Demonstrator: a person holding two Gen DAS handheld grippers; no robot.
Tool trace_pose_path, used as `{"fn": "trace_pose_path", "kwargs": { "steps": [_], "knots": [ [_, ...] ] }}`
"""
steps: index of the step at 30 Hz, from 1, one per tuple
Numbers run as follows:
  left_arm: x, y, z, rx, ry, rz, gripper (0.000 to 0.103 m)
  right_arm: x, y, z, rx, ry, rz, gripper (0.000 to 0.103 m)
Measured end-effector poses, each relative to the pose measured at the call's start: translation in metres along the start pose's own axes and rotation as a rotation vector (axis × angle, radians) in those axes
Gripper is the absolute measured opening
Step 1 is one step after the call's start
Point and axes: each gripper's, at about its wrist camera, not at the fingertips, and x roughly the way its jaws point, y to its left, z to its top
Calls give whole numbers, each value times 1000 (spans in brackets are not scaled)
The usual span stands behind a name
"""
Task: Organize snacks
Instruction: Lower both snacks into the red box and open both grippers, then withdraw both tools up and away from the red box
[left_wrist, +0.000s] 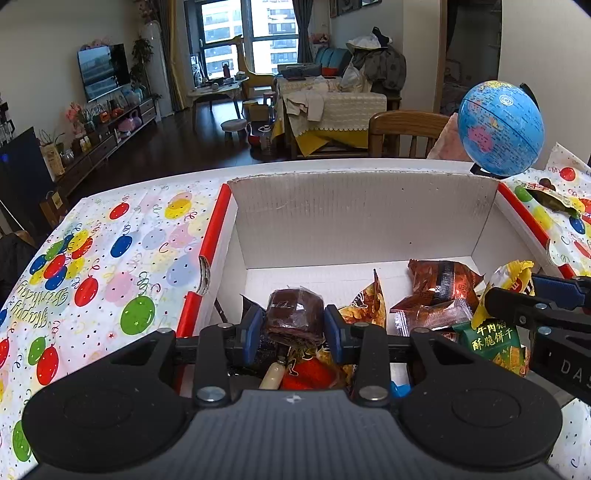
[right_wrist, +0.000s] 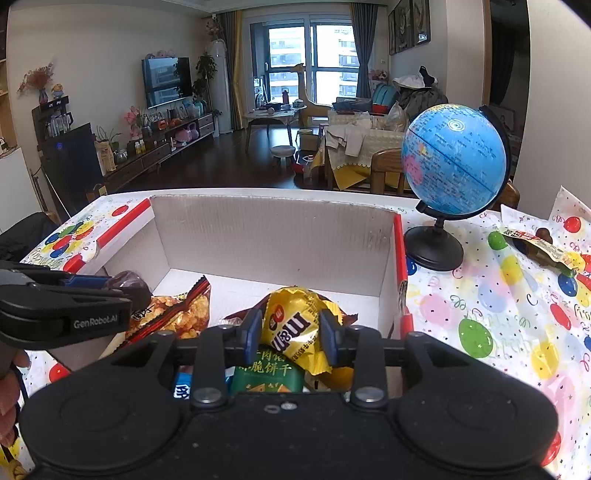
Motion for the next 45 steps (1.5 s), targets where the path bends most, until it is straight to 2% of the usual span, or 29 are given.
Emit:
{"fn": "trace_pose_path", "kwargs": {
  "steps": [2,6,10,17,23,27,28,36,40,45],
  "knots": [
    [-1,-1,-1,5,0,4,38,-1,0,0,-1,1,-2,35],
    [-8,0,-2,-15,3,-5,54,-3,1,-2,0,5,-2,41],
    [-21,-3,-4,-2,-18,-14,54,-9,-1,-4,11,2,-7,50],
    [-47,-6,-9,-1,-60,-29,63,-33,-3,-8,30,-24,-9,66],
    [-74,-8,-14,3,-96,-46,64,-60,0,-11,30,-65,-1,80],
    [-93,-11,-18,4,-119,-54,65,-78,1,-12,34,-88,4,85],
    [-98,-12,-20,5,-124,-56,65,-82,1,-13,35,-96,4,90],
    [-133,-15,-34,8,-175,-85,72,-115,1,-23,46,-124,15,92],
    [-146,-18,-43,3,-180,-104,74,-128,-1,-31,57,-142,21,100],
    [-159,-23,-54,15,-207,-91,75,-141,-1,-39,59,-147,26,102]
  ]
}}
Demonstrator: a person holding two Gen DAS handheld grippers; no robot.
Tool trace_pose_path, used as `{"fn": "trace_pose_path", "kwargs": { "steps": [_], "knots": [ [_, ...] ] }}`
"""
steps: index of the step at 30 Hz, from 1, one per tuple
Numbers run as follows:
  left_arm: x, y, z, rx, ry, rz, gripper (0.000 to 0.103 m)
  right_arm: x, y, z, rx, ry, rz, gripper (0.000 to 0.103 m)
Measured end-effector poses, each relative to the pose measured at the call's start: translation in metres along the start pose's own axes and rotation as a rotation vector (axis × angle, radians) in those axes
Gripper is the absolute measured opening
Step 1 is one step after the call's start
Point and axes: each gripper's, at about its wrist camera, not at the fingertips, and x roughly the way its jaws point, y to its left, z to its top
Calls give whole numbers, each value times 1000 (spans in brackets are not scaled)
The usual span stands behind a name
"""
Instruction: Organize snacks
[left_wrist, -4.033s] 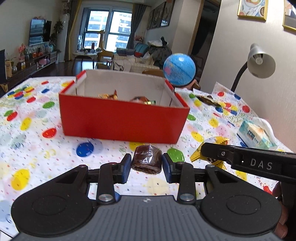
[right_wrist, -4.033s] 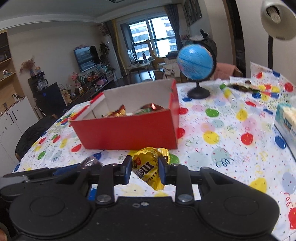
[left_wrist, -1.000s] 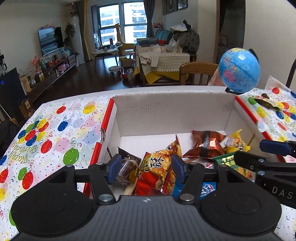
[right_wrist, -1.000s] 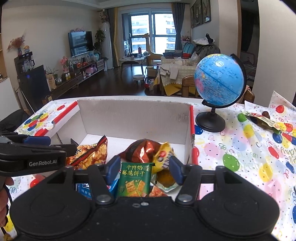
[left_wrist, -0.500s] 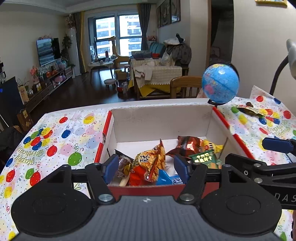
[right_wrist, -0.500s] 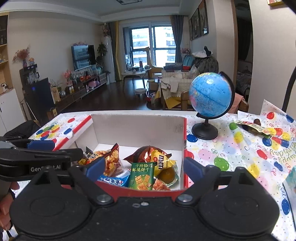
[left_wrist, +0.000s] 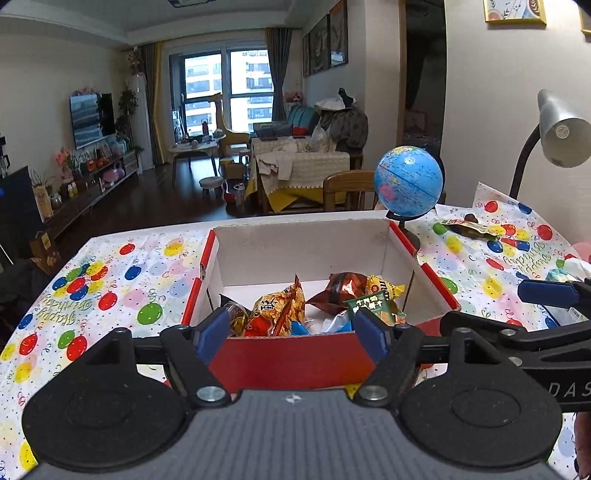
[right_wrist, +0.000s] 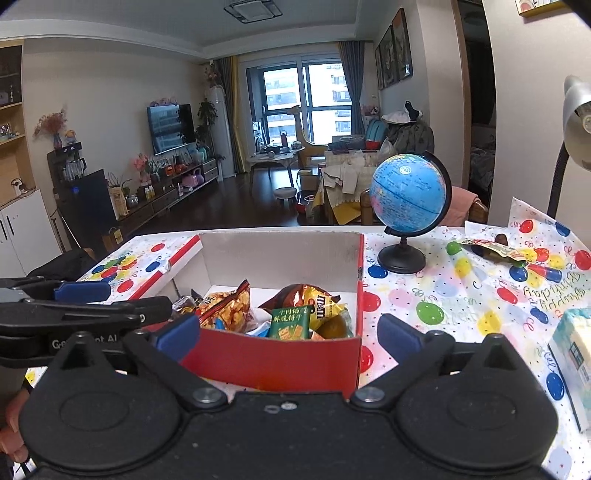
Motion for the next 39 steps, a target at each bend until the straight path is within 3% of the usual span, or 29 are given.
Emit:
{"fn": "trace_pose_path", "kwargs": {
  "steps": [16,39],
  "knots": [
    [-32,-5,-16,-15,-27,-48,78,-28,-5,-17,31,-18,16,103],
    [-40,5,-22,-51,-29,-5,78,-35,-2,-21,19,-29,8,103]
  ]
}}
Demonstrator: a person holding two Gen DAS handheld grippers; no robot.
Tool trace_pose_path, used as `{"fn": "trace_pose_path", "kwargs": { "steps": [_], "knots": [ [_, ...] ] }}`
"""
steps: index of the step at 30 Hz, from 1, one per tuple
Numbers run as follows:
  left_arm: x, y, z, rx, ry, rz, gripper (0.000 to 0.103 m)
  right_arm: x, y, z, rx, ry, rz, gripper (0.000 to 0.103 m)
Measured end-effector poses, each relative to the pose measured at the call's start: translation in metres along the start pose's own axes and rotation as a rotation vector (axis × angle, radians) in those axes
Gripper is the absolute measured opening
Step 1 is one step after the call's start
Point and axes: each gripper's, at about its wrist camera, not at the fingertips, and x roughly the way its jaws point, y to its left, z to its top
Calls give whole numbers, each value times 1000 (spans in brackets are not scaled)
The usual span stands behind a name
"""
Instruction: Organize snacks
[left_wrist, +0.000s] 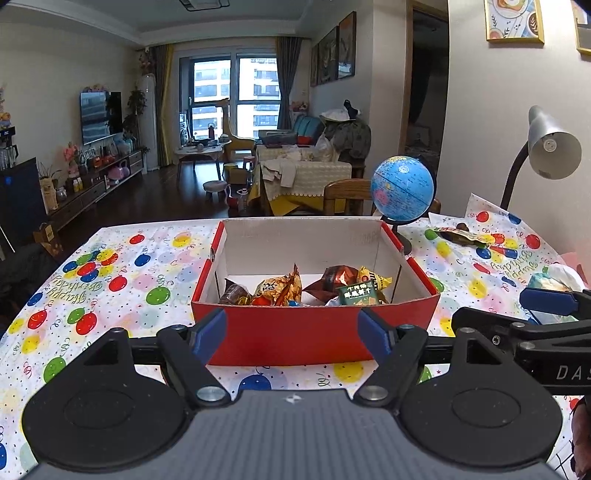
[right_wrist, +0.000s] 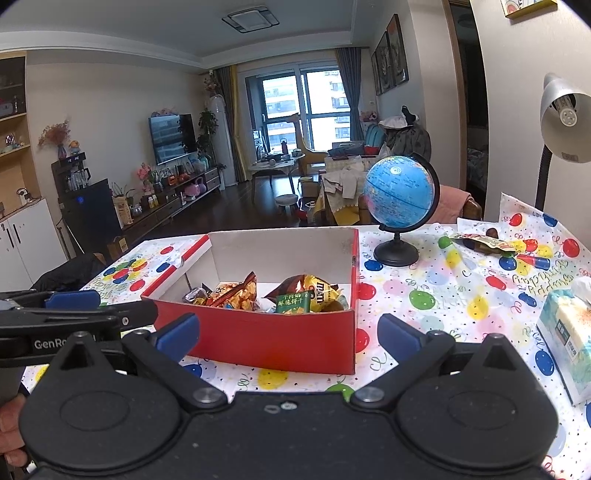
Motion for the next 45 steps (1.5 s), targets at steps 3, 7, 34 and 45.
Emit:
{"fn": "trace_pose_path", "kwargs": {
  "steps": [3,7,34,45],
  "knots": [
    [0,0,0,0,0,0,78,0,1,1,-1,-4,-2,103],
    [-2,0,1,4,-3,-2,78,0,2,1,-1,-3,0,103],
    [-10,-3,3,20,-20,-20,78,0,3,2,3,-6,1,103],
    [-10,-3,3,20,-21,-19,78,-1,4,3,4,-6,2,103]
  ]
}}
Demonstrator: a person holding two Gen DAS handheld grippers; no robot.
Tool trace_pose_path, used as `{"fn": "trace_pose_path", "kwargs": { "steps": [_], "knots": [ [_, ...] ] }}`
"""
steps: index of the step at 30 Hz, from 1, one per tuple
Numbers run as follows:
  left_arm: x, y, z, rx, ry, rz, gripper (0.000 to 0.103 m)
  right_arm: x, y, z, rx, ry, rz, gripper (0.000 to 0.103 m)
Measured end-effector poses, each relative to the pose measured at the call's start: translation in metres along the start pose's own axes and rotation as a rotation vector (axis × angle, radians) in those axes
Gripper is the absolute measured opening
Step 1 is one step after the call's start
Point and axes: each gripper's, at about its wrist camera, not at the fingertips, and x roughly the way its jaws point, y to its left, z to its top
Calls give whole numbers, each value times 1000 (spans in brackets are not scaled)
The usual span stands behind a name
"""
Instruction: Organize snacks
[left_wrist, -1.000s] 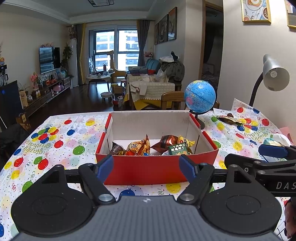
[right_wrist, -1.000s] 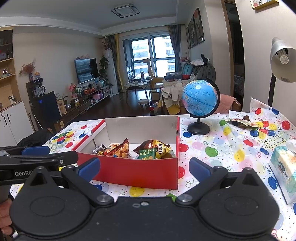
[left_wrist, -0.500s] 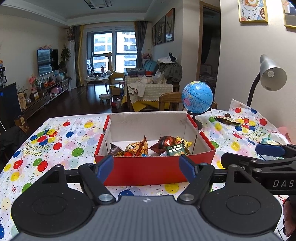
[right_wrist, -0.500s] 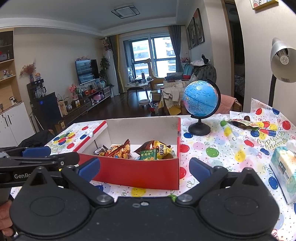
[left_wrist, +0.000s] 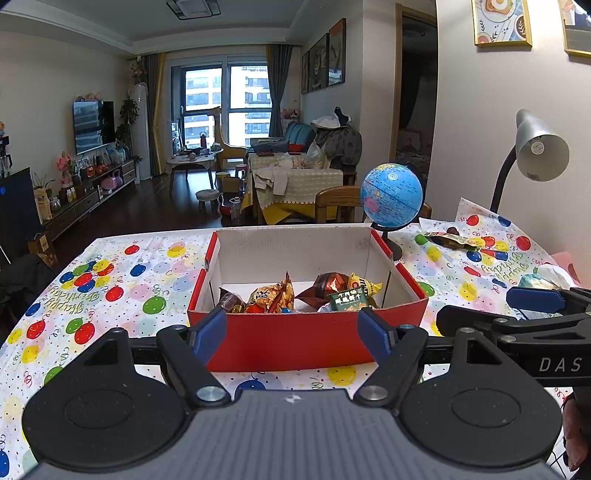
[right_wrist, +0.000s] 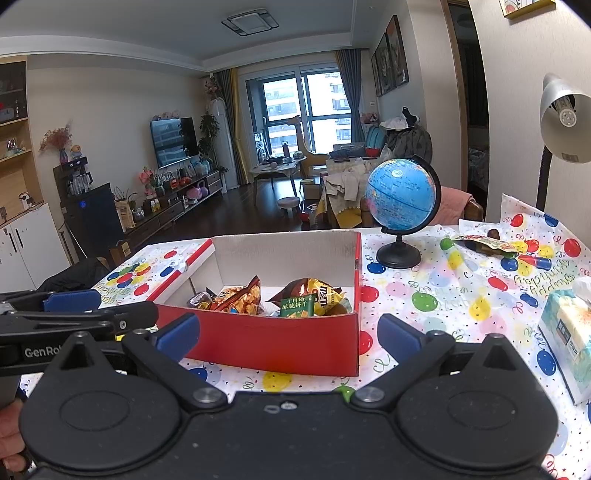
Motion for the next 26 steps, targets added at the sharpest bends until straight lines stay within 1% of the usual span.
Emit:
{"fn": "trace_pose_path", "kwargs": {
  "steps": [13,26],
  "knots": [
    [-2,-1,1,-1,-5,1,78,0,2,0,1,2,2,103],
    [-1,3,-2,-1,-6,7,78,3,8,-9,8,21,8,103]
  ]
}}
